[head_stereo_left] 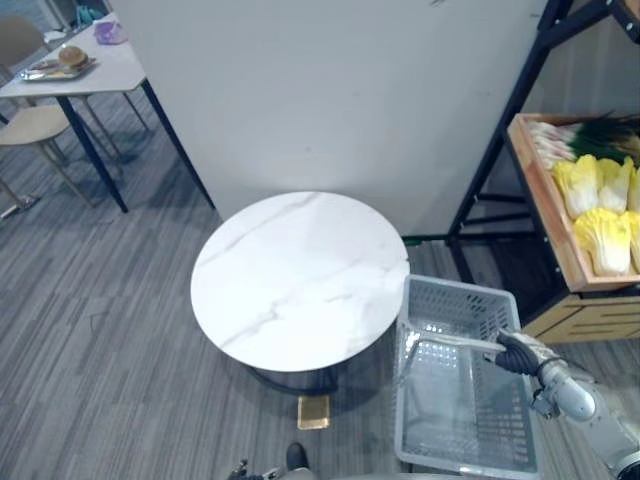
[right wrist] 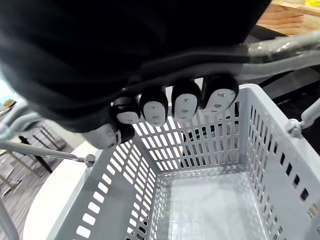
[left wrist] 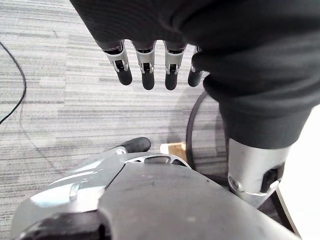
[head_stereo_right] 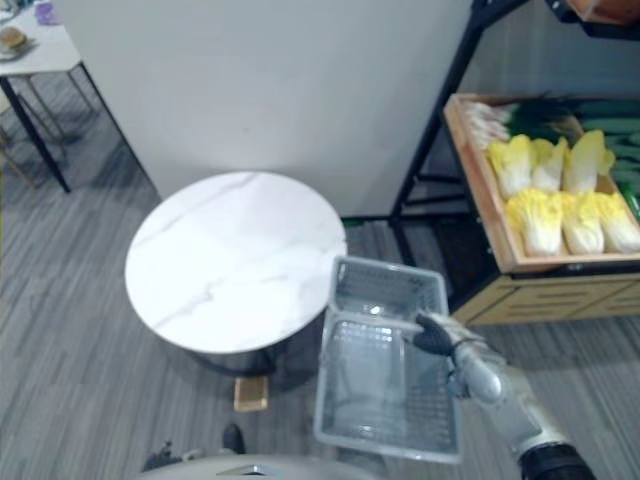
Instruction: Pick vegetable in the basket
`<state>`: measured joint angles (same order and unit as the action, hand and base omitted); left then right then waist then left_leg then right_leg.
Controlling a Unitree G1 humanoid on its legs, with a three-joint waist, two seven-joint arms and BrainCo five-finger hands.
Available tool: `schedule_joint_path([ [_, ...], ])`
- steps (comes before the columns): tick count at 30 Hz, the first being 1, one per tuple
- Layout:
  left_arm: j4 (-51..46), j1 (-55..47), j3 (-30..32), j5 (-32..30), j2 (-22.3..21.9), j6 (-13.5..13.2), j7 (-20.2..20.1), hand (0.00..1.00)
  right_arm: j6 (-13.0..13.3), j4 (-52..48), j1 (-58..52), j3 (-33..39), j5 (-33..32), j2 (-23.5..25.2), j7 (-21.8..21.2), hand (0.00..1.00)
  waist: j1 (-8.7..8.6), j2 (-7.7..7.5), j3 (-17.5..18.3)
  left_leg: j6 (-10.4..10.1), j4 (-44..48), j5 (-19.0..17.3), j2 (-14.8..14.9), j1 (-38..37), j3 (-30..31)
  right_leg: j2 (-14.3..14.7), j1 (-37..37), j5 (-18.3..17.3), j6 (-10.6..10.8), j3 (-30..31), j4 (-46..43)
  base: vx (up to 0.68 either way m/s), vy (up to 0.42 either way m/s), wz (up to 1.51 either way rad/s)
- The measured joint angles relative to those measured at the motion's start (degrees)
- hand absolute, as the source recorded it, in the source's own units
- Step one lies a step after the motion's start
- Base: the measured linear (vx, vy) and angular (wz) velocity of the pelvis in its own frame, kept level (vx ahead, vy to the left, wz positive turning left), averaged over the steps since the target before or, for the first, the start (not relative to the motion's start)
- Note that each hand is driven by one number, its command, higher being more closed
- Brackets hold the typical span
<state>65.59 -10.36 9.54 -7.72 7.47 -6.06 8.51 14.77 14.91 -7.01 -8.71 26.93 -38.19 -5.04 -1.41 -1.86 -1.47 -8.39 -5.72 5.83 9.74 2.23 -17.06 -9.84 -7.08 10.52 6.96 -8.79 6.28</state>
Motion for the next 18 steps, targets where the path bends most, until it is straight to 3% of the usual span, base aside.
schedule_joint_path([
  [8,-0.21,-0.83,1.11,0.08,-0.71,0.05,0.02,0.00,-2.16,4.97,-1.40,3.88,0.35,5.85,2.04,1.00,0.15,0.25,0.21,-0.03,0.08,-0.47,-0.23,-2.35,-1.35,-0.12,1.39,-0.07,0.05,1.74,-0.19,0.00,-0.001,-0.09],
  [11,-0.55,-0.90,0.97,0.07,-0.68,0.46,0.01,0.00,-3.02,5.60,-3.51,8.44,0.34,8.49,3.19,1.00,-0.06,-0.63,-0.24,0.40,0.79,-0.80,-0.88,-2.95,-1.11,-1.23,0.05,-2.68,1.13,2.31,-4.24,-0.01,0.031,0.01],
  [14,-1.14,-0.69,0.86,0.07,0.12,0.46,0.14,0.00,-4.27,4.96,-6.15,12.62,0.36,10.78,3.37,1.00,-0.18,-2.28,-1.03,1.53,8.71,-5.40,-2.17,-2.17,-1.89,-3.43,-1.15,-5.14,2.41,4.82,-9.72,-0.03,0.087,-0.22],
  [17,-1.78,-0.15,0.35,-0.17,1.96,0.42,0.19,0.00,-4.93,1.25,-7.24,15.01,0.59,13.24,4.16,1.00,-0.61,-4.30,-1.10,4.21,17.70,-10.44,-2.71,2.41,-7.38,-4.25,-4.88,-5.73,4.46,11.34,-7.72,-0.08,0.142,-0.89],
  [18,-1.81,0.12,0.34,-0.36,2.40,0.48,0.21,0.00,-4.96,0.40,-6.57,15.14,0.63,14.09,4.81,1.00,-0.89,-3.75,-1.40,6.39,19.33,-12.15,-1.27,4.30,-9.74,-4.02,-5.07,-8.85,5.77,11.22,-3.78,-0.11,0.116,-1.12],
])
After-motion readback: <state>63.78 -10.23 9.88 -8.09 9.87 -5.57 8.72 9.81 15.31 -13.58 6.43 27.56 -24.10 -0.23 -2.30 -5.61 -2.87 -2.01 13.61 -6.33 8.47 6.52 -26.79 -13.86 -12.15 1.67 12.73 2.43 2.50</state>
